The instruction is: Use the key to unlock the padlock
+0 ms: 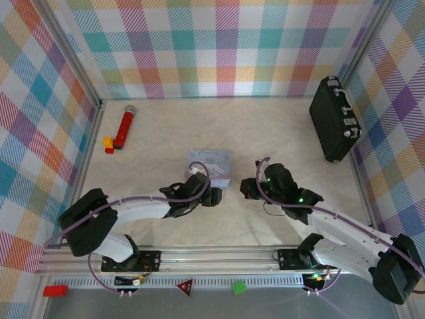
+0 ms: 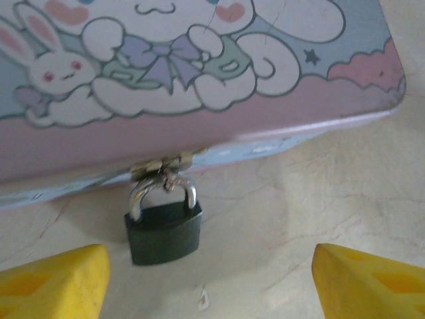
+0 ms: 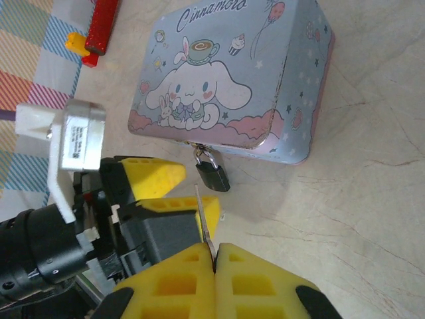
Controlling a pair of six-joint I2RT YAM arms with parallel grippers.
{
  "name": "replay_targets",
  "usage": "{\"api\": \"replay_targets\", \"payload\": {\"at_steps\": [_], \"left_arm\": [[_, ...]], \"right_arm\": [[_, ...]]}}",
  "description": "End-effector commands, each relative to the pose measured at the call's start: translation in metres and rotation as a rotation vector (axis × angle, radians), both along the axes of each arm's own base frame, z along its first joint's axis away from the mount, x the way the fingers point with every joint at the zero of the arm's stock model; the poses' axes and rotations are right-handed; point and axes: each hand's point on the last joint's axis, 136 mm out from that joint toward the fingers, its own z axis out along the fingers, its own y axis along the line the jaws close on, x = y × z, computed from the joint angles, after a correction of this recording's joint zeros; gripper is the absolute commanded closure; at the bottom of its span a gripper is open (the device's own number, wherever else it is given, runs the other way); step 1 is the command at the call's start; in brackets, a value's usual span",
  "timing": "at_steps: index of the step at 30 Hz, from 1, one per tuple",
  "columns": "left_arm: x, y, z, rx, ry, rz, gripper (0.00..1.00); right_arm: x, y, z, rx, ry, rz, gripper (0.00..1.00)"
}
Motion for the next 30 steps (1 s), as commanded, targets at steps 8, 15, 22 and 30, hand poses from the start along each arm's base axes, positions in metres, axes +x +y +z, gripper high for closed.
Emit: {"api": "replay_targets", "payload": {"at_steps": [8,15,22,30], "left_arm": [[0.028,-0.005,-0.016,0.022,0.033,0.054,0.31],[0.037,-0.003,-0.026,0.021,0.047,0.082,0.38],[0.035,-0.002,-0.030,0.009,0.065,0.088,0.42],[0.028,0.004,-0.030,-0.027,0.069,0.100,0.50]], "right_arm": [[0.001,-0.003,0.001,0.021,-0.018,-0.013,1.00],[-0.001,-0.004,0.002,0.020,-0.020,-0.010,1.00],[0.000,-0.001,0.005,0.024,-0.015,-0.004,1.00],[0.001,0.001,0.006,0.032,-0.014,-0.004,1.00]]}}
